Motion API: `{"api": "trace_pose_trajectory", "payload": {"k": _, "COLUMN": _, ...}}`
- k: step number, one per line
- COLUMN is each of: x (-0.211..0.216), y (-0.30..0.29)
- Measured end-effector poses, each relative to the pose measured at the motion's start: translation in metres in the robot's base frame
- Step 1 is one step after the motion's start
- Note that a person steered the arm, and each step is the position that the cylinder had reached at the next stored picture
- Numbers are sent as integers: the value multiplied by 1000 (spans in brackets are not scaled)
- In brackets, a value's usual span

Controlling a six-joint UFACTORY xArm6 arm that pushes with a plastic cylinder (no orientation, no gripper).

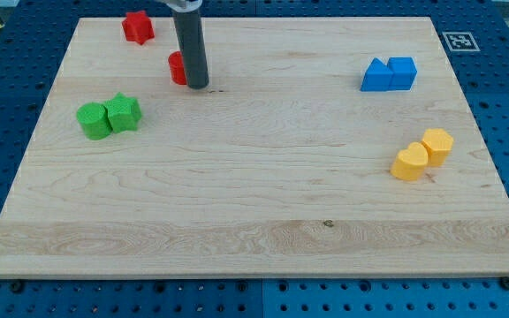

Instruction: Place red circle to the bottom of the red star

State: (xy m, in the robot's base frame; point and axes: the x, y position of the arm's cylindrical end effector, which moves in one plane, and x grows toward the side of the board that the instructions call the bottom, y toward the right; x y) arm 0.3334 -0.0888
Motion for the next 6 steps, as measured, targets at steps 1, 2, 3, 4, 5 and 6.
{"api": "trace_pose_trajectory", "payload": {"k": 1, "x": -31, "y": -25}}
{"api": "trace_pose_trajectory", "payload": {"k": 2, "x": -32, "y": -42}}
{"api": "trace_pose_trajectory", "payload": {"k": 3, "x": -18, "y": -46}}
{"api": "trace_pose_trajectory", "payload": {"k": 4, "x": -16, "y": -49}}
{"api": "trace_pose_trajectory", "payload": {"k": 5, "x": -47, "y": -58}}
{"api": "trace_pose_trajectory", "payload": {"k": 6, "x": -49, "y": -63}}
